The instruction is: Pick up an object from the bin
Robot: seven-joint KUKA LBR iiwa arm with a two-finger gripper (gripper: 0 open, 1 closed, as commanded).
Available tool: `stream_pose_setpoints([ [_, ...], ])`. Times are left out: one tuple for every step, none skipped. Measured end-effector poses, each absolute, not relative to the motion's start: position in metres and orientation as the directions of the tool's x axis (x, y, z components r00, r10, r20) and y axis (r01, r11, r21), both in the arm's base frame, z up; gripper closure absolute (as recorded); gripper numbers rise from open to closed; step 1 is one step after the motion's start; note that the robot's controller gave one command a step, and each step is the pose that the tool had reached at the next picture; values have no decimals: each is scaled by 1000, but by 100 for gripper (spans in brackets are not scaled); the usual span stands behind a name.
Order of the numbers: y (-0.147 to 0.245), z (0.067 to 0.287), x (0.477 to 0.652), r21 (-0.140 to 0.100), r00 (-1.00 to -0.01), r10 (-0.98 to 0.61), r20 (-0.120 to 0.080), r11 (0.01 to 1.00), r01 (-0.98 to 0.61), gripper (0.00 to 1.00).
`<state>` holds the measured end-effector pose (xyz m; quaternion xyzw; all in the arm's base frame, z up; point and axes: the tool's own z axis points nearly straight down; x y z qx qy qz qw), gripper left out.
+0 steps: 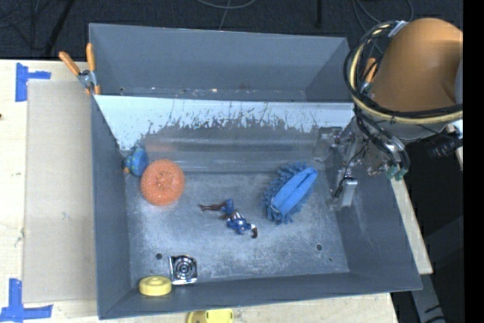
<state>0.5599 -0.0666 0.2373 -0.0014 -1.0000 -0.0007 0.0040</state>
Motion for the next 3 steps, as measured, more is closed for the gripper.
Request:
stream_pose_setpoints([
  [-66, 242, 561, 0, -1000, 1, 0, 1000, 1, 0],
  [-62, 205, 580, -1, -999, -47, -9, 999, -47, 0],
  [-23, 168, 589, 0, -992, -122, 3, 992, -122, 0],
])
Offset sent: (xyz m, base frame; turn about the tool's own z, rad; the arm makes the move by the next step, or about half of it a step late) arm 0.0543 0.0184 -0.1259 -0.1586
